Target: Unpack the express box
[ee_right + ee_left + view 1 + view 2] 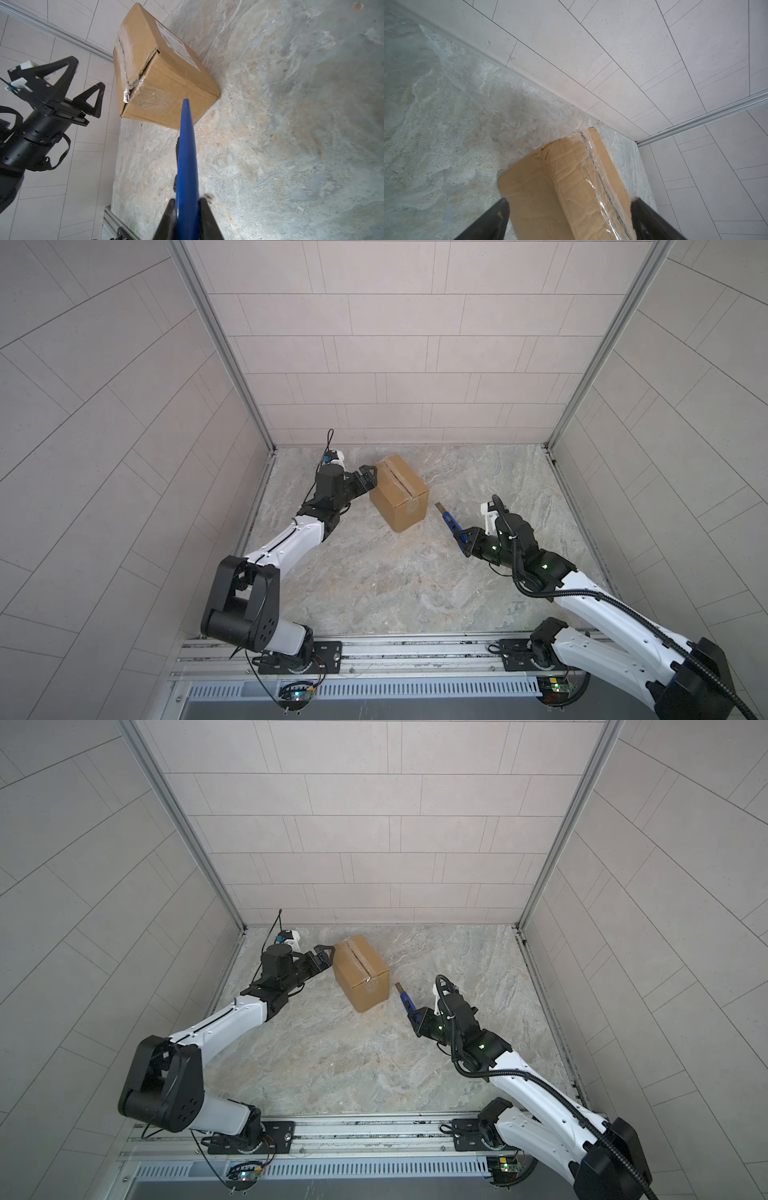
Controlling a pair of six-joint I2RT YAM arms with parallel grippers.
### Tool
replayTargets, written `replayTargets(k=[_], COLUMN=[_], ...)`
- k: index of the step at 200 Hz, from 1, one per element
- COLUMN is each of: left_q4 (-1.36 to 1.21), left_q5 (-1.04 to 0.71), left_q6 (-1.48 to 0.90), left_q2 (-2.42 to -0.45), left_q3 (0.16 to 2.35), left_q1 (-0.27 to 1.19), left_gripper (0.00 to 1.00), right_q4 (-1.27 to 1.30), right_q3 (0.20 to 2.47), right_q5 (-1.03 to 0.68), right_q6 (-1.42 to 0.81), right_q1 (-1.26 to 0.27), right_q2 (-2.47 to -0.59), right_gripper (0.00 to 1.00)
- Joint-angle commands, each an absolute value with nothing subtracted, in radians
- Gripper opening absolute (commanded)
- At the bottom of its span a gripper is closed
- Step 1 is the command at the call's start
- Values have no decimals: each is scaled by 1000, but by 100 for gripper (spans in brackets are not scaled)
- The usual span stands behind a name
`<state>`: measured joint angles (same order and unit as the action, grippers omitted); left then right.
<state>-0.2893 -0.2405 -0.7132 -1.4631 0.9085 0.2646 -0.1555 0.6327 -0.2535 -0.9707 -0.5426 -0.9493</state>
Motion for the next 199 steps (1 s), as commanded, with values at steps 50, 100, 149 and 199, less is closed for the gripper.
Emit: replayTargets(k=[50,100,149,199], left_q4=[-357,-345,-324,-184], left_q5=[-305,-320,-370,-359], left_q6=[-755,-757,-748,-637], left_q2=[-1498,-1552,-1620,-1603], left_q3=[863,920,1017,1093], left_q1=[271,297,317,319], left_gripper=[98,100,100,100], right_q4=[-145,-157,-144,-212], right_q3=[827,879,793,688], right_q5=[-353,-483,-483,-282], right_q6=[-650,-547,-636,-723], right_q1=[-457,-461,-570,-570], right_q2=[-1184,-1260,-1200,-1054], right_gripper=[0,0,0,0])
